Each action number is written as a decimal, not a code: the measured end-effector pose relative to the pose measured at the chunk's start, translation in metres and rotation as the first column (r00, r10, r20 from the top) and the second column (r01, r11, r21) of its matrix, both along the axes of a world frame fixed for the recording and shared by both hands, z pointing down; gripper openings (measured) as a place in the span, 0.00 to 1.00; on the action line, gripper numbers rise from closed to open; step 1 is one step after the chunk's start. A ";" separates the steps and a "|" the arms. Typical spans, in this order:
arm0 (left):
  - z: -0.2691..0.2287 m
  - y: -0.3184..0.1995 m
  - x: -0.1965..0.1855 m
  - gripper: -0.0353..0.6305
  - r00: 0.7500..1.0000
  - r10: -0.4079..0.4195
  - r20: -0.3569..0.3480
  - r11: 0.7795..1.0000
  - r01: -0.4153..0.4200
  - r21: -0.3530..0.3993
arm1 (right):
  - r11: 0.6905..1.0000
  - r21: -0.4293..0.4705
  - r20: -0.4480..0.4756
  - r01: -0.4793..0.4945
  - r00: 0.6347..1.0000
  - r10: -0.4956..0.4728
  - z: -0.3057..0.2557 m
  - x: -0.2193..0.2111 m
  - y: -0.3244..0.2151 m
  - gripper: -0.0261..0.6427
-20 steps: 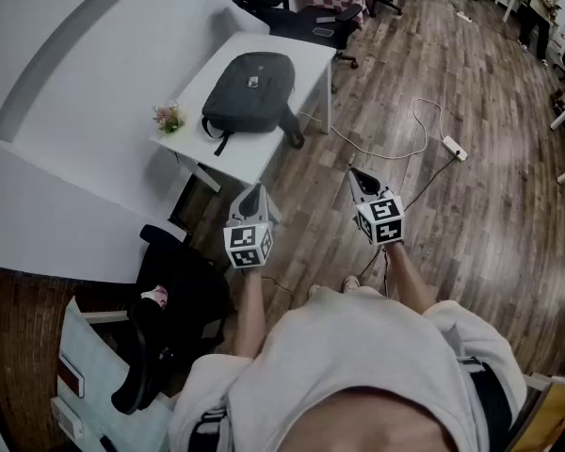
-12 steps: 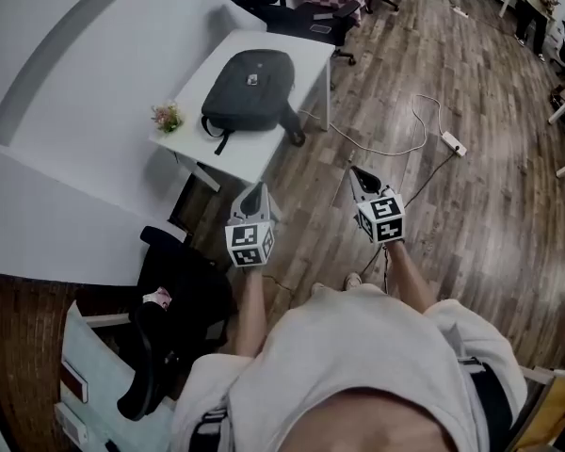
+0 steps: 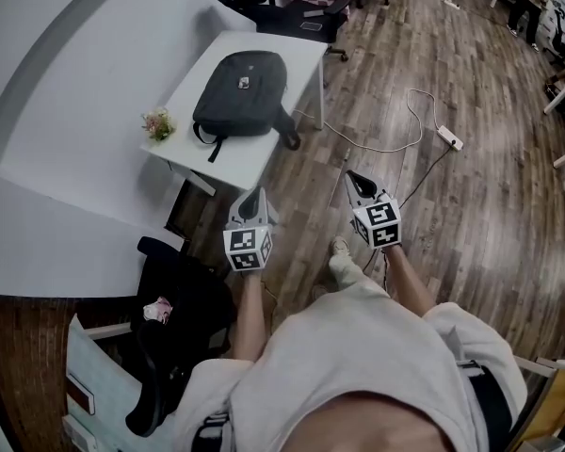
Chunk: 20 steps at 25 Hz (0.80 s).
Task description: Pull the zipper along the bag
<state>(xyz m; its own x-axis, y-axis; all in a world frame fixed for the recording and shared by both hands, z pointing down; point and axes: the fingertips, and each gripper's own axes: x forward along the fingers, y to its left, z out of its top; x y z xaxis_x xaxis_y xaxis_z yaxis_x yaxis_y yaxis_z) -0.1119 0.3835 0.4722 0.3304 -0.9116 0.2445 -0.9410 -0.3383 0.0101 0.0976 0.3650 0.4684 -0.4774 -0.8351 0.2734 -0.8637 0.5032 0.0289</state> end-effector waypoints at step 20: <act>-0.002 -0.208 0.021 0.09 0.997 -0.057 0.050 0.998 0.059 -0.026 | 0.997 -0.015 0.020 0.082 0.996 -0.082 0.006 0.011 -0.219 0.06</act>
<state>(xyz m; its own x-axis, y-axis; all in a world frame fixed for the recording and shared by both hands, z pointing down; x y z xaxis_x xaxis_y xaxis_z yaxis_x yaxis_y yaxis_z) -0.0907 0.1754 0.4698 0.2642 -0.9217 0.2842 -0.9586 -0.2833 -0.0277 0.1090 0.1455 0.4748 -0.5492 -0.7886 0.2765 -0.8199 0.5724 0.0040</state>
